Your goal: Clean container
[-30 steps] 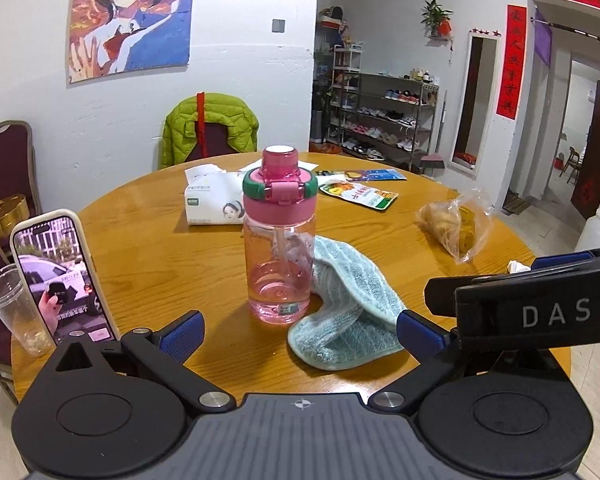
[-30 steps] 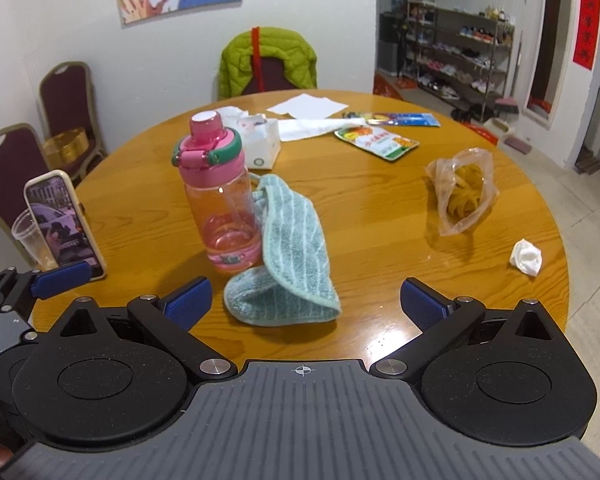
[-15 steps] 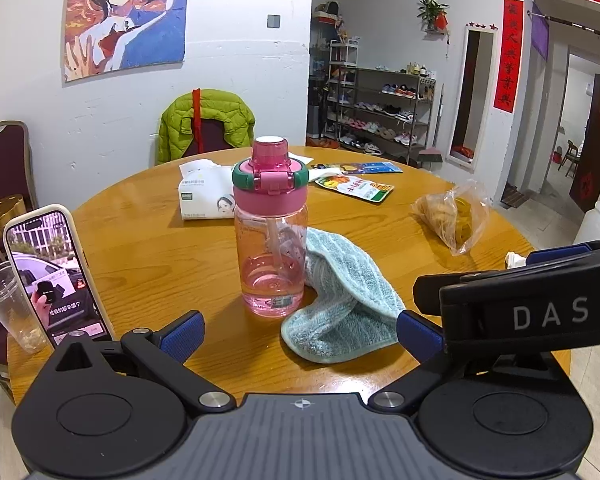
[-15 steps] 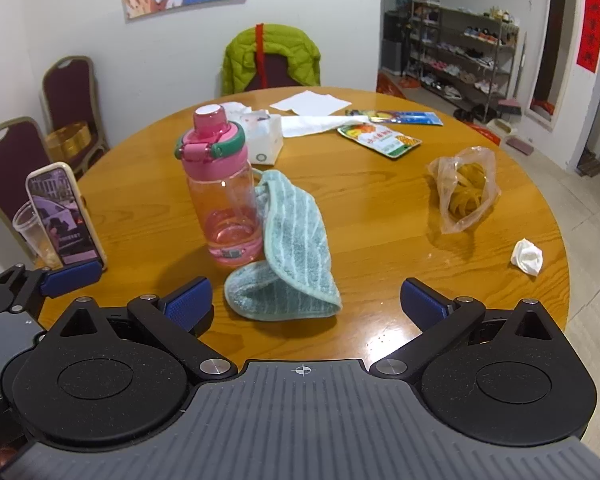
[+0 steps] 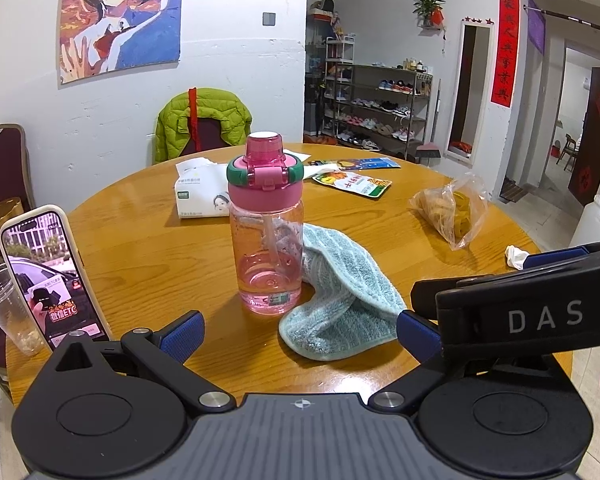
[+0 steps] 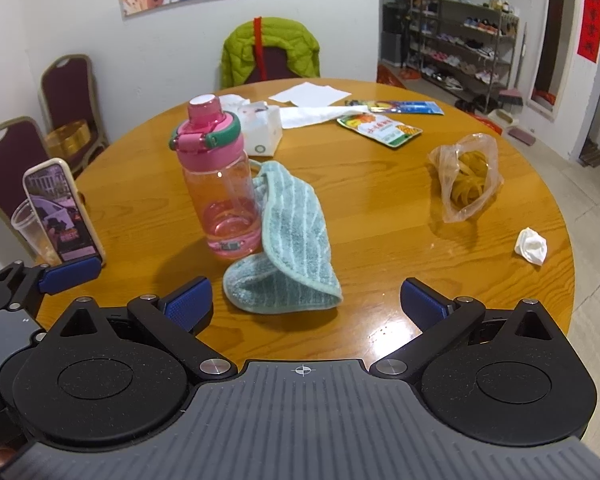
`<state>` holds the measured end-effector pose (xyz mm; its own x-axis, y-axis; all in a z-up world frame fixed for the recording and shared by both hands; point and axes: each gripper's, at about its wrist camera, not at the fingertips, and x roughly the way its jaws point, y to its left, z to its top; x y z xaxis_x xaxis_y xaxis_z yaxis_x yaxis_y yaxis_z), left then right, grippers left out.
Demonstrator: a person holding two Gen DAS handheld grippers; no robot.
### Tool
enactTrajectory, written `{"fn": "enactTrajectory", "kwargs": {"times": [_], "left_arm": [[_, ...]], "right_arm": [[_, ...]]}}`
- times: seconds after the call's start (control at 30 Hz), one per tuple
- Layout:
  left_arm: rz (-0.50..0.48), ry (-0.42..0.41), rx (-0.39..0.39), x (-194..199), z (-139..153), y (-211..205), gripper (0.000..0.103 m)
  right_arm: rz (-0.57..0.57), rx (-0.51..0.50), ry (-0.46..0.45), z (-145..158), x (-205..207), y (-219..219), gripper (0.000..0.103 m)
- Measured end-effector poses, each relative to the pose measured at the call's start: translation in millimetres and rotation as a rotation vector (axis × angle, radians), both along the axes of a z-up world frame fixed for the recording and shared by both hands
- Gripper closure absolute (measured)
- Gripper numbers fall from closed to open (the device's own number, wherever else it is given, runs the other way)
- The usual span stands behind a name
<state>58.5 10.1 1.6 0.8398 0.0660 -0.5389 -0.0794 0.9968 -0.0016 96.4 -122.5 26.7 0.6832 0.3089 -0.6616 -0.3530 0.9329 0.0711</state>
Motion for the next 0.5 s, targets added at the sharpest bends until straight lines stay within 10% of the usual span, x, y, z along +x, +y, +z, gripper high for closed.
{"fn": "enactTrajectory", "kwargs": {"times": [0.5], "left_arm": [[-0.018, 0.007, 0.013, 5.5, 0.0, -6.6, 0.001]], "right_arm": [[-0.021, -0.010, -0.008, -1.4, 0.1, -5.3, 0.000]]}}
